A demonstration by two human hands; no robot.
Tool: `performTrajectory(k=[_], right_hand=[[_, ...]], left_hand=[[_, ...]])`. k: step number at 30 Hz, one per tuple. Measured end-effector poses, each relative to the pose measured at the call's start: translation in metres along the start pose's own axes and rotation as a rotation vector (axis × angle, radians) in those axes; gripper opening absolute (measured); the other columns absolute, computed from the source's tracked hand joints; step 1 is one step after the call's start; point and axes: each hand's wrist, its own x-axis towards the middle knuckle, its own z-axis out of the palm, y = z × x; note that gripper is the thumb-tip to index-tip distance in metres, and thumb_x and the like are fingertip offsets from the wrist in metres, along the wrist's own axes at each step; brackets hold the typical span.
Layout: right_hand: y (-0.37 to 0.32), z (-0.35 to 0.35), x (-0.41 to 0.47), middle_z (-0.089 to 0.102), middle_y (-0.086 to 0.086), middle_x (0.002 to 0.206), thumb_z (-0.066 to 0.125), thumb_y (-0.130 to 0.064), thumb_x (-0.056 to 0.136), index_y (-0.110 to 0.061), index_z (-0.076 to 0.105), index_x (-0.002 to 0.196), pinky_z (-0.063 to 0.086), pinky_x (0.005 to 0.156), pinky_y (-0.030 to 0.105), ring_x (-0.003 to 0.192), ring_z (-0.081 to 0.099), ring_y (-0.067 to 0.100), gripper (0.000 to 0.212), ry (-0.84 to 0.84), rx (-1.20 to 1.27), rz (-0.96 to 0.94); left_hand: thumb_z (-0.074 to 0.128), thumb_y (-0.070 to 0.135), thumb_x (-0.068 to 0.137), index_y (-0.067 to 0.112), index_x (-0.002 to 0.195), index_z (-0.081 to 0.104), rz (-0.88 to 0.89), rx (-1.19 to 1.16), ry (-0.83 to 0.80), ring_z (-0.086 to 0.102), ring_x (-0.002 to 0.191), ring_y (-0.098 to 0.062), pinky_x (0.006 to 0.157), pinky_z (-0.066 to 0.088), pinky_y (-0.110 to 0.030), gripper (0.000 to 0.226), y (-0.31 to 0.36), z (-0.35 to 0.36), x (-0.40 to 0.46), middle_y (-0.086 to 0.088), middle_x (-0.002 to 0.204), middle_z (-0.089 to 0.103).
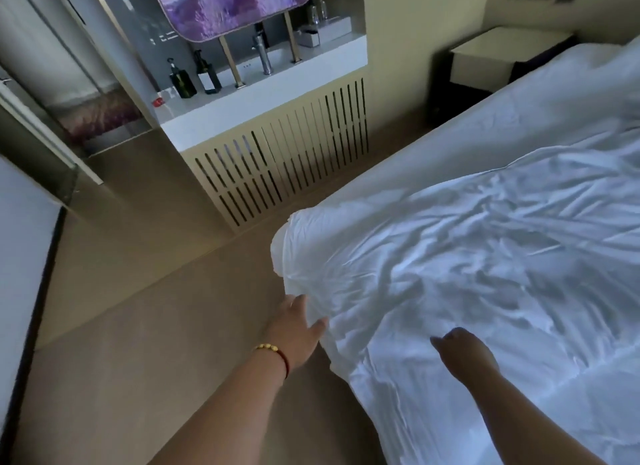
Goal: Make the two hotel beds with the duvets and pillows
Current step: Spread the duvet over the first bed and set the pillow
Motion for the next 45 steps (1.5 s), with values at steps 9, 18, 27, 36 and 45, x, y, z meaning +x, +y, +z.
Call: performTrajectory(k=[9, 18, 27, 36, 45], right_hand=[[0.018, 0.014, 0.053, 0.061, 0.014, 0.113, 0.049, -0.049, 0.089, -0.010, 0.054, 0.109, 0.044, 0.087, 0.034, 0.109, 0.058, 0.031, 0.044, 0.189, 0.045, 0.378], [-0.068, 0.077, 0.083, 0.042, 0.012, 0.137, 0.038, -0.066, 0.085, -0.015, 0.039, 0.135, 0.032, 0.105, 0.040, 0.130, 0.035, 0.030, 0.071, 0.445, 0.153, 0.806], [-0.132, 0.106, 0.144, 0.041, 0.003, 0.135, 0.039, -0.066, 0.086, -0.024, 0.037, 0.135, 0.027, 0.107, 0.035, 0.130, 0.033, 0.023, 0.064, 0.557, 0.072, 0.777], [-0.043, 0.108, 0.058, 0.017, 0.018, 0.155, 0.049, -0.072, 0.078, -0.005, 0.012, 0.149, 0.008, 0.117, 0.043, 0.144, 0.014, 0.032, 0.104, 0.734, 0.353, 1.151], [0.001, 0.112, -0.006, 0.061, 0.018, 0.103, 0.060, -0.045, 0.087, -0.008, 0.051, 0.102, 0.037, 0.075, 0.037, 0.103, 0.059, 0.038, 0.041, 0.682, 0.582, 0.983]], left_hand=[[0.021, 0.069, 0.093, 0.039, 0.150, -0.018, 0.143, 0.399, -0.145, -0.013, 0.148, -0.030, 0.118, -0.003, -0.055, 0.075, 0.036, -0.027, 0.193, -0.006, 0.159, -0.024], [0.024, 0.068, 0.092, 0.030, 0.152, -0.017, 0.412, 0.532, -0.280, -0.013, 0.149, -0.028, 0.117, -0.006, -0.055, 0.082, 0.061, -0.021, 0.364, -0.008, 0.161, -0.018], [0.051, 0.077, 0.077, 0.011, 0.153, -0.013, 0.309, 0.487, -0.376, 0.027, 0.144, -0.030, 0.119, 0.003, -0.050, 0.119, 0.030, -0.013, 0.471, -0.015, 0.152, 0.036], [0.064, 0.069, 0.073, 0.008, 0.113, 0.057, 0.405, 0.258, -0.408, 0.061, 0.084, -0.026, 0.069, 0.046, -0.032, 0.073, 0.012, -0.002, 0.416, -0.007, 0.098, 0.065], [0.065, 0.062, 0.079, 0.002, 0.098, 0.061, 0.355, 0.010, -0.422, 0.056, 0.067, -0.026, 0.054, 0.041, -0.025, 0.063, 0.024, 0.015, 0.324, -0.009, 0.087, 0.063]])
